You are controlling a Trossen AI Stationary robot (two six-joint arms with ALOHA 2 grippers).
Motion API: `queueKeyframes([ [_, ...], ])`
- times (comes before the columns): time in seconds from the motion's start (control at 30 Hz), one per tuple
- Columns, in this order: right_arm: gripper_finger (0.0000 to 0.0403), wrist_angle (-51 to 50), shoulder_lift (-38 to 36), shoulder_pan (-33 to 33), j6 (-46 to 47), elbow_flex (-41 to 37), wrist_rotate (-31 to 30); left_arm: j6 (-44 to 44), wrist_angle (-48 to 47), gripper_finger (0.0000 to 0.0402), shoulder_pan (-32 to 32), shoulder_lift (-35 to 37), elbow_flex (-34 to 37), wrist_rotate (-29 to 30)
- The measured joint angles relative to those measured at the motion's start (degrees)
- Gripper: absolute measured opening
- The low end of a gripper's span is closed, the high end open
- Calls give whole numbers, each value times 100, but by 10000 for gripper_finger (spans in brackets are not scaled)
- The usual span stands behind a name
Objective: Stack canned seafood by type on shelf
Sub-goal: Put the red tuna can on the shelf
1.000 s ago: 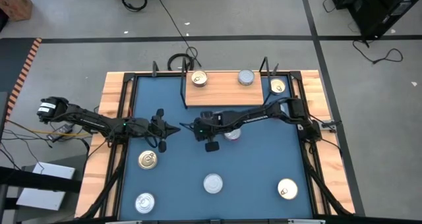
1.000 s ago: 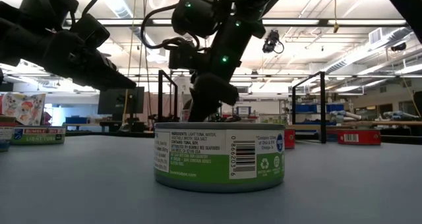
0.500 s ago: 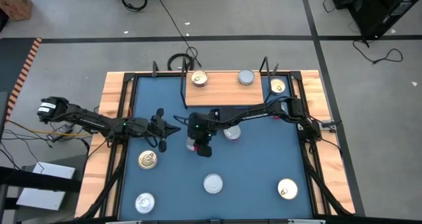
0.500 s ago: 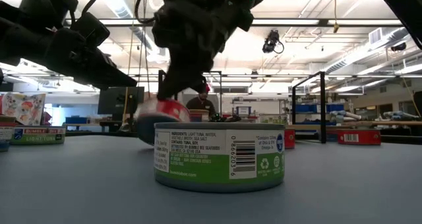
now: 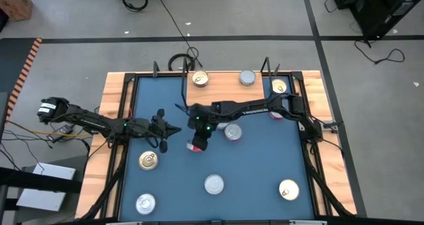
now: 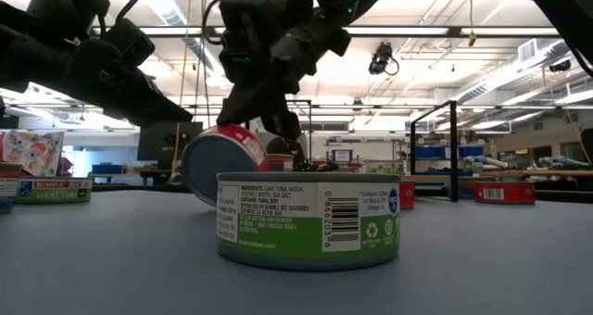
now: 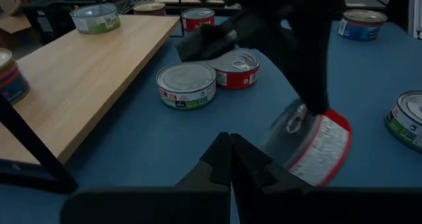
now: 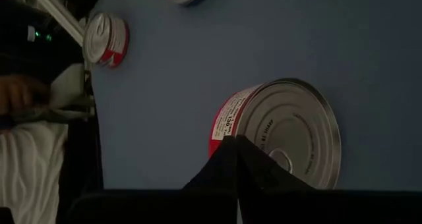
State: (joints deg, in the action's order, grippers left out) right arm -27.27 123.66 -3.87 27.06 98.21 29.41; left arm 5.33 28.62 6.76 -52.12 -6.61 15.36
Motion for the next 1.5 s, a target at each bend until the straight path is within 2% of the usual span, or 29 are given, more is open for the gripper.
queueKeyframes([
  [0.4,0,795,-20,-283,446,-596,582,78,-24,5,0,0,0,-10],
  [0.93,11,673,-20,-719,-532,-601,478,93,-26,5,0,0,0,-34],
  [1.2,71,569,-11,-718,-671,-416,360,-37,-20,5,0,0,0,-36],
  [1.4,140,383,-53,-678,-704,-77,21,-45,-19,6,0,0,0,-60],
  [1.5,173,31,-57,-495,-947,66,-452,-51,-26,6,0,0,0,-60],
])
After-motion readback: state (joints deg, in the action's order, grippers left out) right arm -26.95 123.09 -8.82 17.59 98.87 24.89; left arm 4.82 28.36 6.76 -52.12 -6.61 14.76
